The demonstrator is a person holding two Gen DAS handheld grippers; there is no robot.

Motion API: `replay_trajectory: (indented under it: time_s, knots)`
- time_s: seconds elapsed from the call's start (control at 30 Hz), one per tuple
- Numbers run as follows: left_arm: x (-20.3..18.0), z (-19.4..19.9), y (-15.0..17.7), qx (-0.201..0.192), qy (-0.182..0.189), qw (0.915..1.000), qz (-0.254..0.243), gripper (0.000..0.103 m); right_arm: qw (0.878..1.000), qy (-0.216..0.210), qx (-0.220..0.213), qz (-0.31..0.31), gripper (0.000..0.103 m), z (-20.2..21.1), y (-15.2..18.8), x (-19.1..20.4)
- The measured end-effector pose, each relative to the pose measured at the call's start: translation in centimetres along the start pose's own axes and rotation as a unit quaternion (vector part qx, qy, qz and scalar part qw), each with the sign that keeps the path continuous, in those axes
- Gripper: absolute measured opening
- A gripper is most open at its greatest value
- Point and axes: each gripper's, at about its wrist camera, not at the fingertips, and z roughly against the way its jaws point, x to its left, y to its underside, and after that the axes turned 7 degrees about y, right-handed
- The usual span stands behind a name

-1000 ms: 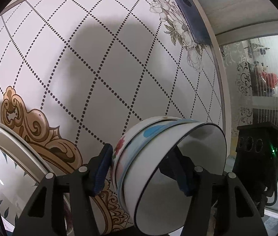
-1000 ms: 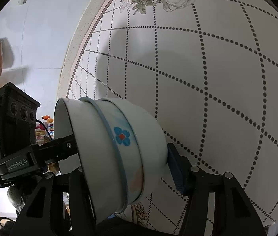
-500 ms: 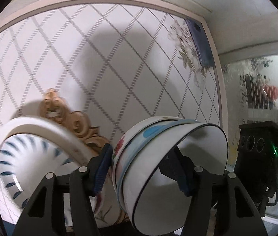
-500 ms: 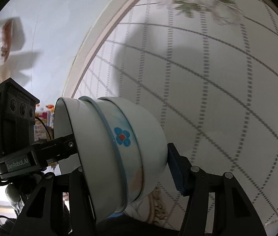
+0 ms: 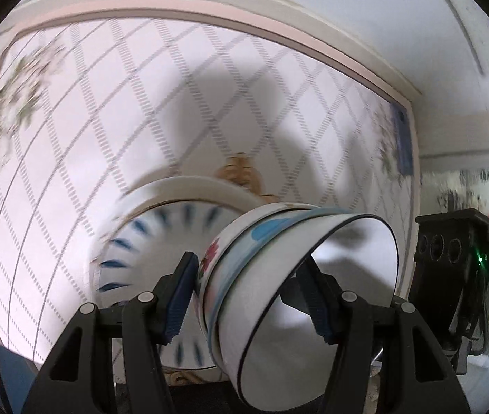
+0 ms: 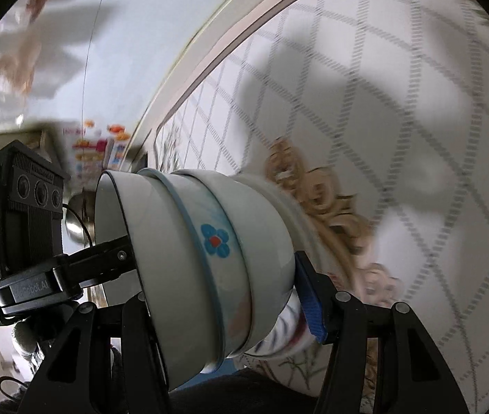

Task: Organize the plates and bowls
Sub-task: 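Carry the nested bowls with both grippers over the plate stack, then lower the nested bowls onto the blue-striped plate and open both grippers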

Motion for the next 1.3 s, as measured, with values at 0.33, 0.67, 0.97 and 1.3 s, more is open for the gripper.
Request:
replay_trajectory:
  time_s: [0.33, 0.67, 0.97, 1.3]
  knots:
    - [5.4, 0.0, 1.4, -0.006, -0.001, 0.9981, 0.061, 0.056, 0.998, 0.006, 0.057, 0.034, 0.059, -6.5, 0.0, 3.2]
    - [6.0, -1.2, 1.0, 0.001, -0.006, 0.9984, 0.057, 0.056, 0.996, 0.028, 0.071, 0.04, 0.059, -8.6, 0.0, 3.8]
    - [5.5, -1.0, 1.0, -0.003, -0.017, 0.9995, 0.028, 0.056, 0.997, 0.034, 0.069, 0.029, 0.059, -8.3, 0.2, 3.6]
    - [4.0, 3.3, 3.9, -0.061, -0.086, 0.9934, -0.045, 0.056, 0.993, 0.108, 0.013, 0.043, 0.059, -4.1, 1.5, 4.5]
